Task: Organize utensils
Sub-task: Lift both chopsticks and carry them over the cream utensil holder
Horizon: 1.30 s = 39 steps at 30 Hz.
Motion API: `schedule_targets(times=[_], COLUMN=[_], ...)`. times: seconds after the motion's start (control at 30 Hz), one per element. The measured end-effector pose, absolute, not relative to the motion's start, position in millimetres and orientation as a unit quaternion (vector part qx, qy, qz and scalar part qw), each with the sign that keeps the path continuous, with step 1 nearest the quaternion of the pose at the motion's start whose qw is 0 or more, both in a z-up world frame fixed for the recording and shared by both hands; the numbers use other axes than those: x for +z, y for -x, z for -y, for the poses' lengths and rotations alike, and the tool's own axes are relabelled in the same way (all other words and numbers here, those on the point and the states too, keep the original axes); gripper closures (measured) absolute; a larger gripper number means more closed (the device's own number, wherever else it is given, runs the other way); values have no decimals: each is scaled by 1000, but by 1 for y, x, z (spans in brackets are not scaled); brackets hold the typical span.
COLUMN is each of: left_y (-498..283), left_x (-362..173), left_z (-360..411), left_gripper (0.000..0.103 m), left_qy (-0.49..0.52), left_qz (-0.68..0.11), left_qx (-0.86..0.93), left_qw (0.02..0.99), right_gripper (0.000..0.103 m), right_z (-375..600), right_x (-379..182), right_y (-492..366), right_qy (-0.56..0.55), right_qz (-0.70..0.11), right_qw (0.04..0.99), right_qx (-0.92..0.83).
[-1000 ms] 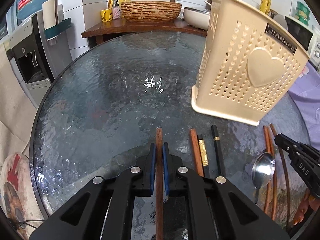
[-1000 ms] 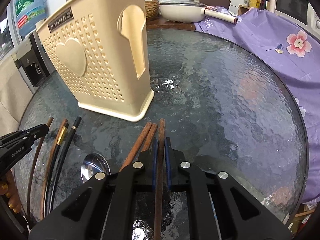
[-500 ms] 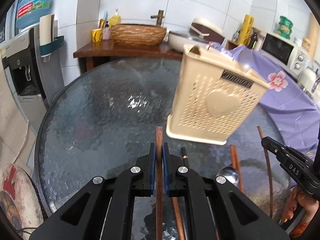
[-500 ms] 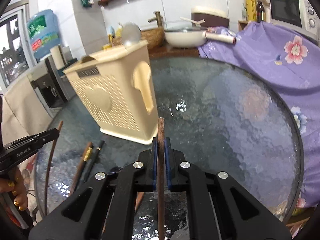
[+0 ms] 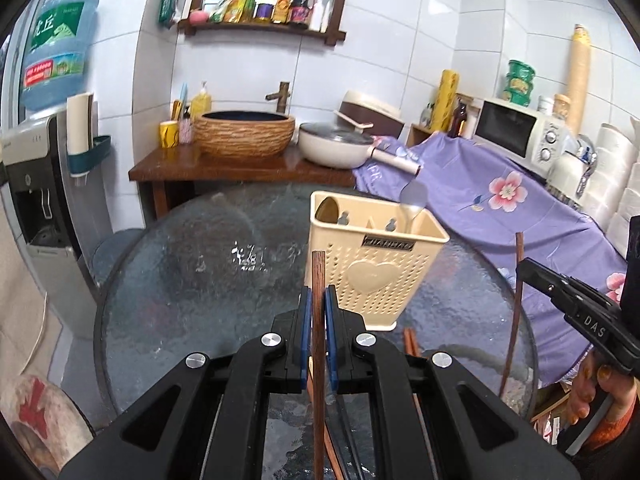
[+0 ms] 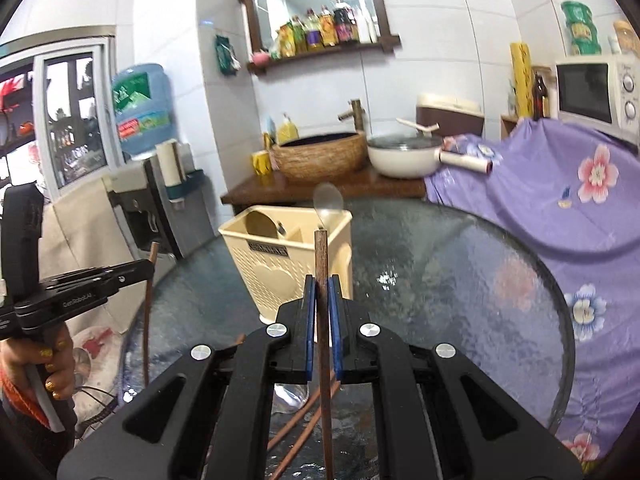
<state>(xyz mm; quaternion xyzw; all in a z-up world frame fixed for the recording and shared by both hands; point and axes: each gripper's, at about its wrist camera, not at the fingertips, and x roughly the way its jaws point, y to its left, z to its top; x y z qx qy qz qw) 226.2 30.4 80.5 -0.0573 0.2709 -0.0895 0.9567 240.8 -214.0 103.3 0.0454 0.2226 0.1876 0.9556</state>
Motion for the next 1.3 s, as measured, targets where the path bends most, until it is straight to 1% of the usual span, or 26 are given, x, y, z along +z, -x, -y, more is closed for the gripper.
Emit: schedule_targets(times=[0.33,0.83,1.07,1.3], left_y=[-207,-203,-214,-238], left_x=[104,132,167,224], left_z=[-30,-35,-32,-23], left_gripper=[96,96,96,96], left_qy=[53,59,62,57], left_qz=[-239,-210,-191,-159], left_qx=[-104,-112,-139,-145], left_qw=[964,970,970,975], right_gripper=[96,96,96,96], right_z=[219,212,200,187], right_x=[126,151,189,252], right_y=[-224,-226,-238,-265], right_qy=[-35,-21,-22,-23], right_qz=[-202,-188,-171,-136], right_qw=[958,959,953,955], right_qx=[202,211,248,261])
